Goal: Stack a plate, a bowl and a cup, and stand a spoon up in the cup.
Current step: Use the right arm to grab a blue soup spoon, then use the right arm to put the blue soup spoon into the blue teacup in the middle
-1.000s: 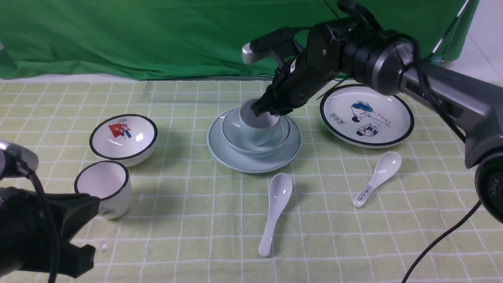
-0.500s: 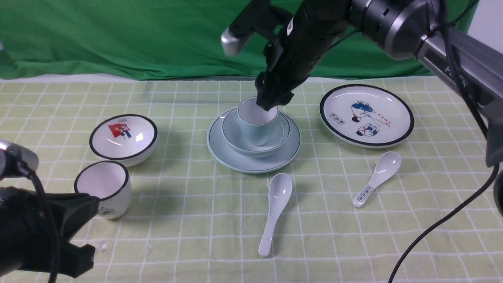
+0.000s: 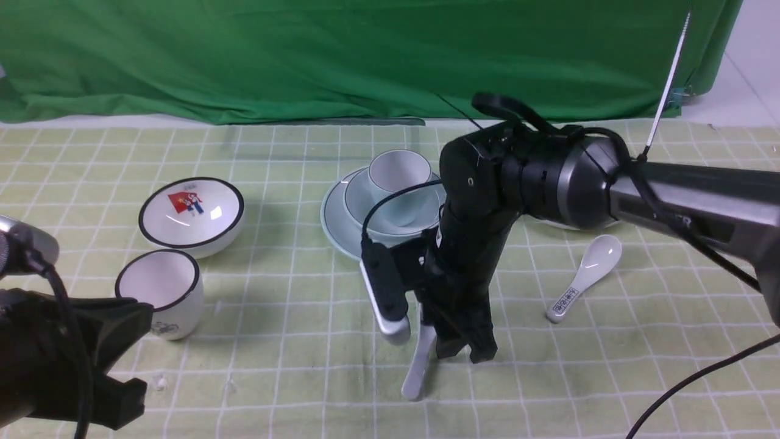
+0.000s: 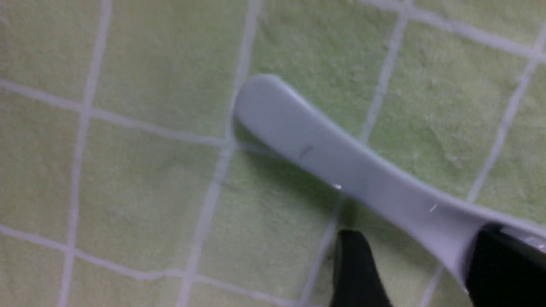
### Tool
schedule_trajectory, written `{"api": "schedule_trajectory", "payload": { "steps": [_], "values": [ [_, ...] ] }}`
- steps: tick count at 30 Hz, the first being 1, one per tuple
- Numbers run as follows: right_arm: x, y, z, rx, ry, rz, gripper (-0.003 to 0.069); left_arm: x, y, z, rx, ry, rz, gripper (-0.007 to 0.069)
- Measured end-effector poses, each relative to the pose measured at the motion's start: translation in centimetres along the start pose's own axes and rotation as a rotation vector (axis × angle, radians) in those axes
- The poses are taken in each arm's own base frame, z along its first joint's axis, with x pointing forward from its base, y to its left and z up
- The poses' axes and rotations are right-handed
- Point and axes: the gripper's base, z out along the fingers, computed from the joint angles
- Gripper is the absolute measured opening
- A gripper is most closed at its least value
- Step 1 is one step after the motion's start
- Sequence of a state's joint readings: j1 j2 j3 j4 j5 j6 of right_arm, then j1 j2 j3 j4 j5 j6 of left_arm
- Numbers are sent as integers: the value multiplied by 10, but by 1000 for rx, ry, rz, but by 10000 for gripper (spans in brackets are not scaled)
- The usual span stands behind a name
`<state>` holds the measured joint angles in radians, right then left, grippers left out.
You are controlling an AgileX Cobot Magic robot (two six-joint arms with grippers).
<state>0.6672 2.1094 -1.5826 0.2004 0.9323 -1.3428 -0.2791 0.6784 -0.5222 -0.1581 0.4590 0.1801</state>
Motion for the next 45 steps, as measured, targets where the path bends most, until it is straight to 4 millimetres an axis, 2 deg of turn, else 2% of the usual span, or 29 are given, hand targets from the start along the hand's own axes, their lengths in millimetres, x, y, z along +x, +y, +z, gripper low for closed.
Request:
{"api": "schedule_trajectory", "payload": {
  "steps": [5,8,10,12,14,18,21,24,26,29,30,35,37,41,45],
  "values": [
    [-7,2,4,59,-14,-41,383,0,0,0,0,-2,0,28],
    [-8,1,4,81,-19,-46,340,0,0,0,0,-2,0,31],
    [-8,0,4,95,-22,-52,275,0,0,0,0,-2,0,34],
    [-10,0,4,103,-31,-50,257,0,0,0,0,-2,0,34],
    [-15,2,3,103,-60,-34,295,0,0,0,-1,-2,1,35],
    [-25,5,3,99,-98,-42,417,0,0,0,-1,-2,1,38],
    [-29,7,5,98,-100,-77,433,0,0,0,-1,-2,1,40],
    [-33,7,10,112,-103,-100,377,0,0,0,-1,-2,1,43],
    [-34,5,10,132,-107,-110,298,0,0,0,-1,-2,1,43],
    [-36,5,9,133,-118,-91,135,0,0,0,-1,-2,1,45],
    [-38,4,6,130,-129,-62,90,0,0,0,-1,-2,1,46],
    [-46,-5,-20,167,-275,112,85,0,0,0,-1,-4,1,52],
    [-46,-20,-49,285,-428,244,85,0,0,0,-1,-5,1,55],
    [-22,-54,-84,510,-676,583,85,-1,0,0,-2,-10,1,58],
    [7,-77,-88,618,-791,899,85,-2,0,0,-3,-17,1,60]
  ]
}}
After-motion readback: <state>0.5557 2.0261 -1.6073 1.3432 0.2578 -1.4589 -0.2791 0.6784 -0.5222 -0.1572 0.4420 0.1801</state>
